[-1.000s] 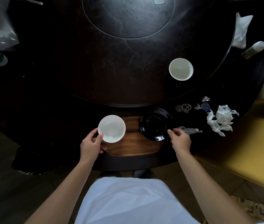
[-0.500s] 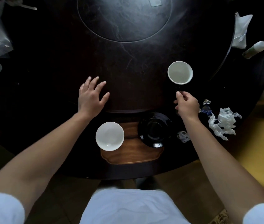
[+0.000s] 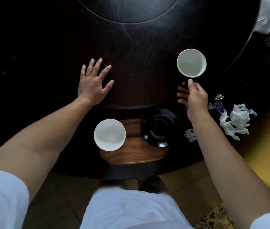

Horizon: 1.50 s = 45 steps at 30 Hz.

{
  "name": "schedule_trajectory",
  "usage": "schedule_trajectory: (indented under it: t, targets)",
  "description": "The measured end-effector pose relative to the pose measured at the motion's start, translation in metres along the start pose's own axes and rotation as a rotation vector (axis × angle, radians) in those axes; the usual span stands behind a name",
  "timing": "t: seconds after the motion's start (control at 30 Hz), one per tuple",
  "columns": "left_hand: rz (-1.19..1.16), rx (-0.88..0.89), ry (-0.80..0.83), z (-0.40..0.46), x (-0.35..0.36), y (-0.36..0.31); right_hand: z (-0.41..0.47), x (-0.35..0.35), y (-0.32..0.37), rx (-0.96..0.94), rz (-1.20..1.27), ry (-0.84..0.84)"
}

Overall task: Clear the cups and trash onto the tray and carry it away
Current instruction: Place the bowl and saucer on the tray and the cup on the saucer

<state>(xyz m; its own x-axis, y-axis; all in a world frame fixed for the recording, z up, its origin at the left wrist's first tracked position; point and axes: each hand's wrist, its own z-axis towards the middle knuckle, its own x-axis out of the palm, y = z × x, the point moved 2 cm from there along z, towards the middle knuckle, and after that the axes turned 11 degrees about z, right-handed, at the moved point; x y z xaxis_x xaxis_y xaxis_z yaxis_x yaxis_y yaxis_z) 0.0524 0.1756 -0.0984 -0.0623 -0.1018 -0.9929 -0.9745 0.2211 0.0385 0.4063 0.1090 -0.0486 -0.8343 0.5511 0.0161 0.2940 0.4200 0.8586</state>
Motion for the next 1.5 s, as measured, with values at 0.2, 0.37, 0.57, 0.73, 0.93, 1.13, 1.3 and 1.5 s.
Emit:
schedule_trajectory:
  t: [0.2,0.37,0.57,0.73,0.93,1.13,1.3,1.5]
  targets:
    - [-0.005,-0.010,-0.006,0.002,0.000,0.005,-0.001,-0.006,0.009,-0.001,0.069,0.057]
    - [-0.007,-0.004,-0.012,0.001,0.001,0.012,-0.032,-0.019,0.002,0.001,0.051,0.150]
    - [-0.007,-0.009,-0.010,0.002,0.000,0.011,-0.088,-0.039,-0.022,0.077,0.095,0.239]
    - [-0.018,-0.011,-0.018,0.002,0.002,0.008,-0.117,-0.053,-0.055,0.172,0.125,0.325]
    - [-0.023,-0.011,-0.025,0.002,0.001,0.008,-0.132,-0.057,-0.080,0.238,0.121,0.335]
    - [-0.040,-0.007,-0.042,0.003,0.004,0.009,-0.141,-0.060,-0.091,0.244,0.076,0.306]
    - [-0.047,-0.013,-0.046,0.004,0.003,0.007,-0.142,-0.061,-0.099,0.230,-0.004,0.314]
    - [-0.037,-0.015,-0.036,0.003,0.002,0.005,-0.147,-0.062,-0.109,0.186,-0.089,0.304]
